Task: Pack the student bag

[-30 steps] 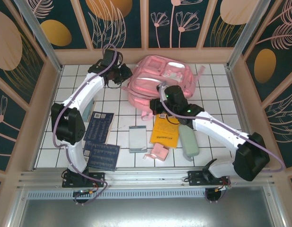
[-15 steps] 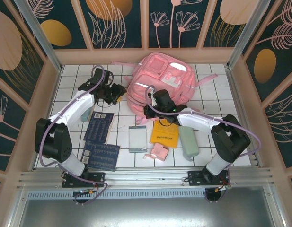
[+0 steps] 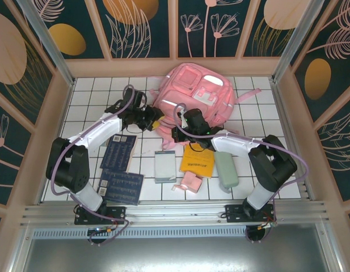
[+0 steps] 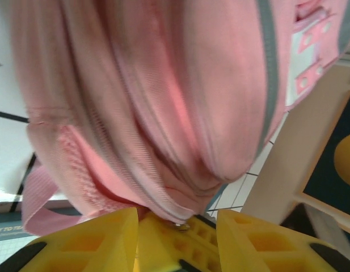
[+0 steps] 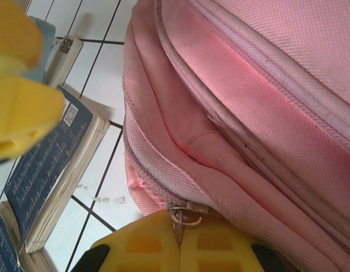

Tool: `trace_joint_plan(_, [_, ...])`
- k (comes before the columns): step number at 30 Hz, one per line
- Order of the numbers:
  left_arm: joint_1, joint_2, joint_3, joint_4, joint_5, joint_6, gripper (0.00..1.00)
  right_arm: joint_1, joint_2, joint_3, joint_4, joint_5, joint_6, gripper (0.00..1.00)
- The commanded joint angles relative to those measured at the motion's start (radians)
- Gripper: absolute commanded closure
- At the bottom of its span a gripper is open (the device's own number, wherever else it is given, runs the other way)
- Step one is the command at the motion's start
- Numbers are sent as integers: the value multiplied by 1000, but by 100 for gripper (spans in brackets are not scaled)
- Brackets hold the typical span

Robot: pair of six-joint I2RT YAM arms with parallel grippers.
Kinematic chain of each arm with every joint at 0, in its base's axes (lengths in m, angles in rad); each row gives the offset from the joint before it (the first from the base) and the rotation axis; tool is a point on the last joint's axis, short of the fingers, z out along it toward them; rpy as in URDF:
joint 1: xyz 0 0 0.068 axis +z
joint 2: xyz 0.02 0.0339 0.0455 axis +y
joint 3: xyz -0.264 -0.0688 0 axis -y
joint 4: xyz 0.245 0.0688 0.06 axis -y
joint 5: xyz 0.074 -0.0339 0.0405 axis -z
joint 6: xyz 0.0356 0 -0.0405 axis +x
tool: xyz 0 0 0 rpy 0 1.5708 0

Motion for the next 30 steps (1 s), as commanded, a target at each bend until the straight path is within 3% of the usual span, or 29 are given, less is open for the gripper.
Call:
trace_joint_plan(1, [-1, -6, -25, 45, 29, -42, 58, -14, 15, 14, 74, 1, 6, 100])
trace_joint_plan(14, [-31, 84, -21, 119, 74, -91, 61, -11, 22, 4, 86, 1, 14, 100])
trace_joint_plan(30, [-33, 164, -7, 162, 50, -104, 68, -2, 29, -3, 92, -8, 13, 100])
